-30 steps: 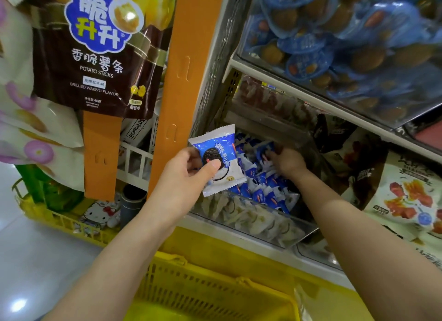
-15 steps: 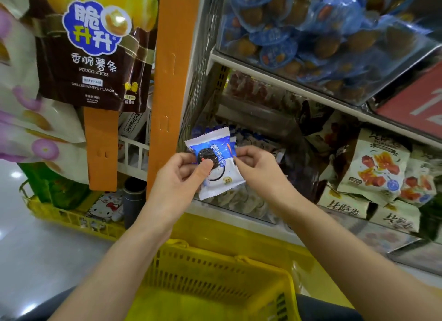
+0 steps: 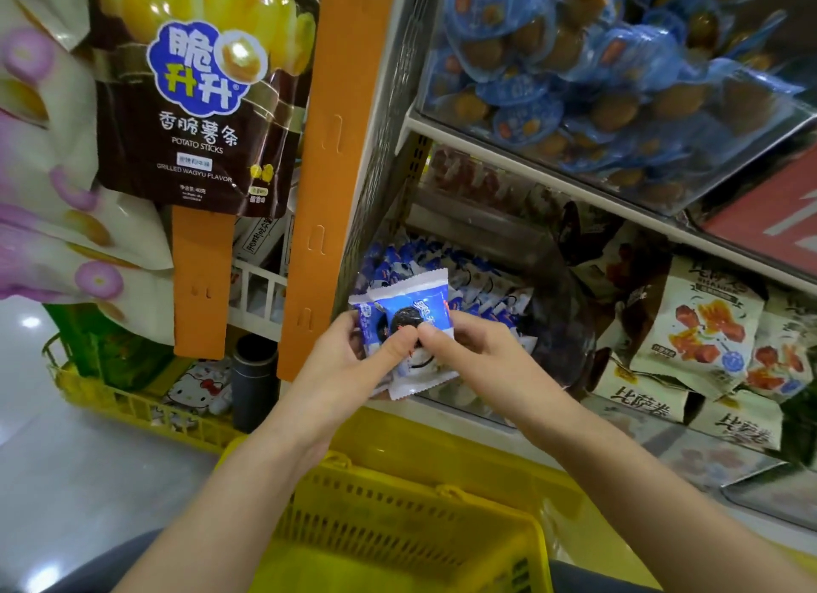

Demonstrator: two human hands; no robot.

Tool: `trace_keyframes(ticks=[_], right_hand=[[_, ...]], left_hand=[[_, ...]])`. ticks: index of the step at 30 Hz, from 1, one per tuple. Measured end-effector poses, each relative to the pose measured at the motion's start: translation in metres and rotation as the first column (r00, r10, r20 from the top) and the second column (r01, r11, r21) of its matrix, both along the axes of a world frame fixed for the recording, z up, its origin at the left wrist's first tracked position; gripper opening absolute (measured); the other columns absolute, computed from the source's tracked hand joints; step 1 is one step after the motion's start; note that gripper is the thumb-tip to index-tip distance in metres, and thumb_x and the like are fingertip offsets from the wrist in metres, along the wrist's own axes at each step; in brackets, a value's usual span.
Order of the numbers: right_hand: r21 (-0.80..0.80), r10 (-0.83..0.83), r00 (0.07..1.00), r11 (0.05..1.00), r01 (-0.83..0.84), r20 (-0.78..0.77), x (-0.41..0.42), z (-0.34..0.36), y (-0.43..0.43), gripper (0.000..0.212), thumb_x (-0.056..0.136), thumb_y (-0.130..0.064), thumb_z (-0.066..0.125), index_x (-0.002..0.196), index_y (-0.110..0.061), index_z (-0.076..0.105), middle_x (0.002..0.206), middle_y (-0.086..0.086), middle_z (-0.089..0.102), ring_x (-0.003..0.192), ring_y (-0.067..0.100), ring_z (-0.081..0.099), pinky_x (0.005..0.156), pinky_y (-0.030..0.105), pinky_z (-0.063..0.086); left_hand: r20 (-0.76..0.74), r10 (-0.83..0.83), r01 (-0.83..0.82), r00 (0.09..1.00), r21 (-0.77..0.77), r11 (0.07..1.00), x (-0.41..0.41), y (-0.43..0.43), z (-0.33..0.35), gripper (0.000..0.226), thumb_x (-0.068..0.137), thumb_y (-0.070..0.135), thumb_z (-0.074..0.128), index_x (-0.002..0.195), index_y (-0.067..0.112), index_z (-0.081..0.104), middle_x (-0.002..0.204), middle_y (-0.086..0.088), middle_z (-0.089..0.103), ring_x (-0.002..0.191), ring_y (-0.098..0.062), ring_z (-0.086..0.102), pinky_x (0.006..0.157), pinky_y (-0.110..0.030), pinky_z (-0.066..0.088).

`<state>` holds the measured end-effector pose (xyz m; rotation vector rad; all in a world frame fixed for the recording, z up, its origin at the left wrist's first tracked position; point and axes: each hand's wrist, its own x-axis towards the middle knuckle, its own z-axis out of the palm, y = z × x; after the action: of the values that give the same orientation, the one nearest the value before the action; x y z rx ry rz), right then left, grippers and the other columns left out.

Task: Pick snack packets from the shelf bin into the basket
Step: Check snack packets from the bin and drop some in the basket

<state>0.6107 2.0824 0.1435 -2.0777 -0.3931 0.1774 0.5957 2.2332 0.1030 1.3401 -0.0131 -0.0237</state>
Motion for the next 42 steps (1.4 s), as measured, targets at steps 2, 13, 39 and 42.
trace_keyframes(ticks=[2,13,39,42], right_hand=[[0.056,-0.021,1.000,0.998,0.021,-0.002,0.003,0.001,-0.002,0.020,0.090,-0.032,0.056,0.097,-0.018,0.069,0.095,0.000,0.072,0.089,0.014,0.066,0.080,0.026,0.051],[-0.227,-0.467,0.864,0.835,0.501,0.187,0.137,-0.006,-0.039,0.022,0.094,-0.030,0.052,0.088,-0.010,0.059,0.099,0.021,0.066,0.088,0.034,0.063,0.077,0.045,0.050],[-0.602,-0.321,0.947,0.759,0.248,-0.015,0.191,-0.028,-0.032,0.047,0.090,-0.045,0.052,0.112,-0.004,0.060,0.102,0.011,0.064,0.068,0.017,0.062,0.057,0.027,0.047],[-0.583,-0.344,0.938,0.755,0.301,0.039,0.192,-0.033,-0.026,0.055,0.087,-0.046,0.056,0.111,0.004,0.062,0.106,0.022,0.066,0.069,0.024,0.059,0.051,0.025,0.038]], left_hand=[[-0.017,0.014,-0.014,1.000,-0.003,1.000,0.003,0.001,-0.001,0.050,0.063,0.052,0.062,0.109,0.032,0.055,0.097,0.012,0.069,0.085,0.001,0.066,0.063,-0.017,0.050],[0.051,0.184,-0.183,0.982,-0.019,0.983,0.020,0.002,-0.001,0.018,0.093,0.026,0.049,0.111,0.024,0.053,0.092,0.002,0.063,0.079,-0.019,0.064,0.050,-0.014,0.050],[0.019,0.140,-0.140,0.990,0.000,0.990,0.033,-0.008,0.001,0.028,0.093,0.029,0.049,0.119,0.020,0.052,0.082,0.005,0.059,0.073,-0.012,0.063,0.050,-0.010,0.047],[0.018,0.135,-0.136,0.991,0.017,0.991,0.034,-0.012,0.001,0.028,0.093,0.028,0.049,0.119,0.019,0.052,0.080,0.005,0.058,0.069,-0.010,0.062,0.048,-0.009,0.046]])
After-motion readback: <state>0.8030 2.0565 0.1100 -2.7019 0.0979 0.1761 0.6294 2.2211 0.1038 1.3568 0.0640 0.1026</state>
